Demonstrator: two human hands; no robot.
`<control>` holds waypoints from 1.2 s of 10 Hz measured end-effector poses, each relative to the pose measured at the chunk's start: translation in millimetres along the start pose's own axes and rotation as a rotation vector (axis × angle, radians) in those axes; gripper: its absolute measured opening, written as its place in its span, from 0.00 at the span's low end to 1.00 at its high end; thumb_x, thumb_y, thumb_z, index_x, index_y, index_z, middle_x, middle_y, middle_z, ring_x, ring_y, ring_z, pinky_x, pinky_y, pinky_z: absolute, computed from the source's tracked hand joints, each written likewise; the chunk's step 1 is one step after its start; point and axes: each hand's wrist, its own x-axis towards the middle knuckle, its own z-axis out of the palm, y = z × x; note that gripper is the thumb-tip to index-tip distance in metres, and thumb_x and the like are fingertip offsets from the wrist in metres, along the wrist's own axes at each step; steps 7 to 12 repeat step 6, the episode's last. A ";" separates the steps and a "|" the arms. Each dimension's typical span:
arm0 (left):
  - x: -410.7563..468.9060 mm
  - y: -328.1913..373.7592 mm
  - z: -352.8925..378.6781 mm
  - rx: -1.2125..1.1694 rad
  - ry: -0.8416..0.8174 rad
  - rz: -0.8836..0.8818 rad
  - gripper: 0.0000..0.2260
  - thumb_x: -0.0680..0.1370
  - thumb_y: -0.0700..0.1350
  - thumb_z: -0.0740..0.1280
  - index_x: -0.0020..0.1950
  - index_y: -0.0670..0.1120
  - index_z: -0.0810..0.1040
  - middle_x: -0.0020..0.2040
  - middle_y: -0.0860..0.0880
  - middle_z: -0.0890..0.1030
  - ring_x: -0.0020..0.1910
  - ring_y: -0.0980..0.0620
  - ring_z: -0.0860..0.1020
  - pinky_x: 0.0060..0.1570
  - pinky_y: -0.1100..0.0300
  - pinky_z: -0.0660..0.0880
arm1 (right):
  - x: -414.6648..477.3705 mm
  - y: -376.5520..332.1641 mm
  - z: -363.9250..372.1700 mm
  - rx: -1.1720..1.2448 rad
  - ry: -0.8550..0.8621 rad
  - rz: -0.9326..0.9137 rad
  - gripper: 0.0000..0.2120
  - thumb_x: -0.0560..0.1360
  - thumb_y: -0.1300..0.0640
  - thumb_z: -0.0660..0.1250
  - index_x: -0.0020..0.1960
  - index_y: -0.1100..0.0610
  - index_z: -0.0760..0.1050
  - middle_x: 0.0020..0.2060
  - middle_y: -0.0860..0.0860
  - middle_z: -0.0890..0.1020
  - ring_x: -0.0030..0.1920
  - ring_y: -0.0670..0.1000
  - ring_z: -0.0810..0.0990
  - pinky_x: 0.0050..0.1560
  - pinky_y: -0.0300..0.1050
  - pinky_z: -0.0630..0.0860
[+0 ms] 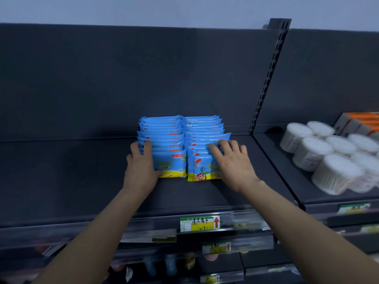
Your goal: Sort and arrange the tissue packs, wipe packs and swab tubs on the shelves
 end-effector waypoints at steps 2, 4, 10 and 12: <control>-3.5 0.7 -3.5 0.062 -0.026 -0.010 0.43 0.68 0.49 0.75 0.74 0.47 0.53 0.72 0.43 0.51 0.64 0.37 0.62 0.57 0.43 0.70 | -8.5 -1.3 9.0 -0.016 0.080 0.018 0.44 0.51 0.53 0.80 0.64 0.55 0.68 0.55 0.55 0.76 0.52 0.58 0.76 0.54 0.52 0.62; -12.3 7.1 -9.9 0.153 0.043 0.020 0.43 0.68 0.53 0.74 0.75 0.46 0.53 0.72 0.42 0.54 0.68 0.39 0.60 0.63 0.44 0.64 | -16.5 -0.8 8.6 0.052 0.122 0.016 0.43 0.56 0.45 0.79 0.66 0.56 0.68 0.58 0.56 0.76 0.58 0.59 0.76 0.61 0.55 0.67; -16.7 16.2 -22.9 0.007 0.164 0.112 0.28 0.73 0.44 0.69 0.71 0.42 0.63 0.67 0.43 0.65 0.63 0.41 0.67 0.62 0.48 0.66 | -21.3 6.0 -1.4 0.225 0.355 -0.022 0.27 0.67 0.48 0.74 0.61 0.60 0.73 0.56 0.55 0.79 0.58 0.57 0.77 0.62 0.49 0.60; -16.7 16.2 -22.9 0.007 0.164 0.112 0.28 0.73 0.44 0.69 0.71 0.42 0.63 0.67 0.43 0.65 0.63 0.41 0.67 0.62 0.48 0.66 | -21.3 6.0 -1.4 0.225 0.355 -0.022 0.27 0.67 0.48 0.74 0.61 0.60 0.73 0.56 0.55 0.79 0.58 0.57 0.77 0.62 0.49 0.60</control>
